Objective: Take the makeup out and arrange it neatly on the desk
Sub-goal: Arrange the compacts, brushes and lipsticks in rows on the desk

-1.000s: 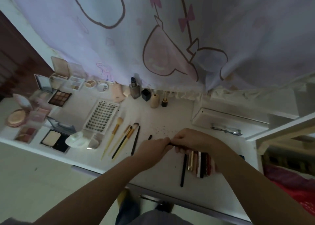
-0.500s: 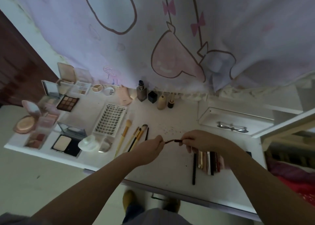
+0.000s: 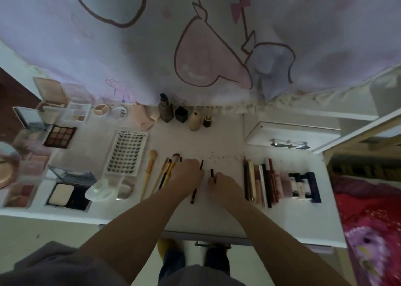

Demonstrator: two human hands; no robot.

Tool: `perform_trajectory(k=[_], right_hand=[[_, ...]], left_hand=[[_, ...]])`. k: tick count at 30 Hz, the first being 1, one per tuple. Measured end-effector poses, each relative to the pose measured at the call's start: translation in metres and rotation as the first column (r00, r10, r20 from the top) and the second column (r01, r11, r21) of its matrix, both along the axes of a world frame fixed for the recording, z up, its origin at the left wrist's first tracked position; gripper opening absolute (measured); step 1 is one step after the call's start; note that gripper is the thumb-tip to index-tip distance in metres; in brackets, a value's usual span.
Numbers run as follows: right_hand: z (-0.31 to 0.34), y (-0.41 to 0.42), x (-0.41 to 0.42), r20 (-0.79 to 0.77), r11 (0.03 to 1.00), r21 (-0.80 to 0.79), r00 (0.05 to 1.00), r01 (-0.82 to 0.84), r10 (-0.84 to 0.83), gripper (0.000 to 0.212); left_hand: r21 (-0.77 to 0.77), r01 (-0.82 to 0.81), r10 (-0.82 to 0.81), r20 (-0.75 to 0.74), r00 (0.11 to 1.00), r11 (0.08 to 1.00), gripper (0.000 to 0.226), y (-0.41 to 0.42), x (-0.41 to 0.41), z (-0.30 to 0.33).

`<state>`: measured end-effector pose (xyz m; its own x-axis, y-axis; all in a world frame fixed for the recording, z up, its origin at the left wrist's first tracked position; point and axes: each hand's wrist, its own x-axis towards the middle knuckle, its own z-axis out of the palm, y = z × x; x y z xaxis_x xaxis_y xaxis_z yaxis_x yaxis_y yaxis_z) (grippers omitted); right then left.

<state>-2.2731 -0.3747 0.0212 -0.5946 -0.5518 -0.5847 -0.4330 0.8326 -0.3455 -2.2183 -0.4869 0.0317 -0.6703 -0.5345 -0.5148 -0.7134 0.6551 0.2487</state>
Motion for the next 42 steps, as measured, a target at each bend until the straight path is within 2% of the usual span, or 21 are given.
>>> perform_trajectory(k=[3, 9, 14, 17, 19, 22, 25, 29, 32, 34, 36, 39, 40, 42], right_hand=[[-0.001, -0.017, 0.011, -0.041, 0.999, 0.044, 0.999, -0.002, 0.004, 0.038], [0.000, -0.018, 0.005, -0.114, 0.989, 0.095, 0.986, -0.112, 0.122, 0.044], [0.020, 0.013, -0.055, -0.275, 0.996, -0.004, 0.958, -0.090, 0.086, 0.036], [0.026, 0.023, -0.096, -0.307, 0.998, 0.033, 0.950, -0.048, 0.056, 0.033], [0.024, 0.021, -0.115, -0.308, 0.995, 0.081, 0.948, -0.060, 0.083, 0.035], [0.015, 0.014, -0.129, -0.254, 0.981, 0.145, 0.953, -0.132, 0.166, 0.039], [0.009, 0.011, -0.132, -0.211, 0.969, 0.162, 0.952, -0.188, 0.220, 0.040], [0.005, 0.011, -0.133, -0.216, 0.965, 0.154, 0.946, -0.213, 0.243, 0.037], [0.010, 0.007, -0.133, -0.213, 0.977, 0.094, 0.955, -0.190, 0.206, 0.032], [0.019, 0.002, -0.131, -0.164, 0.990, 0.011, 0.976, -0.141, 0.141, 0.027], [0.029, -0.002, -0.129, -0.074, 0.990, -0.100, 0.993, -0.096, 0.088, 0.023], [0.050, -0.002, -0.125, 0.103, 0.975, -0.223, 0.994, -0.023, 0.047, 0.022], [0.059, 0.000, -0.124, 0.153, 0.977, -0.208, 0.985, -0.041, 0.074, 0.024], [0.076, 0.004, -0.123, 0.262, 0.977, -0.151, 0.946, -0.153, 0.189, 0.027]], left_hand=[[-0.066, 0.078, -0.076, 0.031, 0.997, 0.995, 0.029, -0.006, 0.002, 0.000], [-0.042, 0.052, -0.050, 0.052, 0.997, 0.998, 0.034, -0.012, 0.006, 0.000], [-0.081, 0.127, -0.133, -0.071, 0.989, 0.989, 0.033, 0.012, -0.012, 0.012], [-0.022, 0.146, -0.148, -0.155, 0.977, 0.989, 0.031, 0.050, -0.033, 0.007], [0.044, 0.138, -0.130, -0.154, 0.980, 0.989, 0.028, 0.075, -0.047, -0.003], [0.082, 0.091, -0.084, -0.094, 0.992, 0.992, 0.027, 0.096, -0.060, -0.014], [0.051, 0.013, -0.010, -0.064, 0.998, 0.999, 0.023, 0.102, -0.065, -0.020], [0.065, -0.064, 0.067, -0.054, 0.996, 0.996, 0.020, 0.103, -0.069, -0.021], [0.133, -0.170, 0.181, -0.074, 0.981, 0.976, 0.029, 0.104, -0.070, -0.018], [0.177, -0.196, 0.217, -0.110, 0.970, 0.965, 0.037, 0.104, -0.069, -0.016], [0.247, -0.234, 0.281, -0.172, 0.944, 0.940, 0.034, 0.102, -0.066, -0.013], [0.456, -0.291, 0.457, -0.311, 0.833, 0.841, 0.022, 0.093, -0.059, -0.005], [0.474, -0.265, 0.455, -0.349, 0.819, 0.840, 0.020, 0.088, -0.054, 0.000], [0.389, -0.136, 0.308, -0.423, 0.852, 0.911, 0.022, 0.078, -0.042, 0.012]])
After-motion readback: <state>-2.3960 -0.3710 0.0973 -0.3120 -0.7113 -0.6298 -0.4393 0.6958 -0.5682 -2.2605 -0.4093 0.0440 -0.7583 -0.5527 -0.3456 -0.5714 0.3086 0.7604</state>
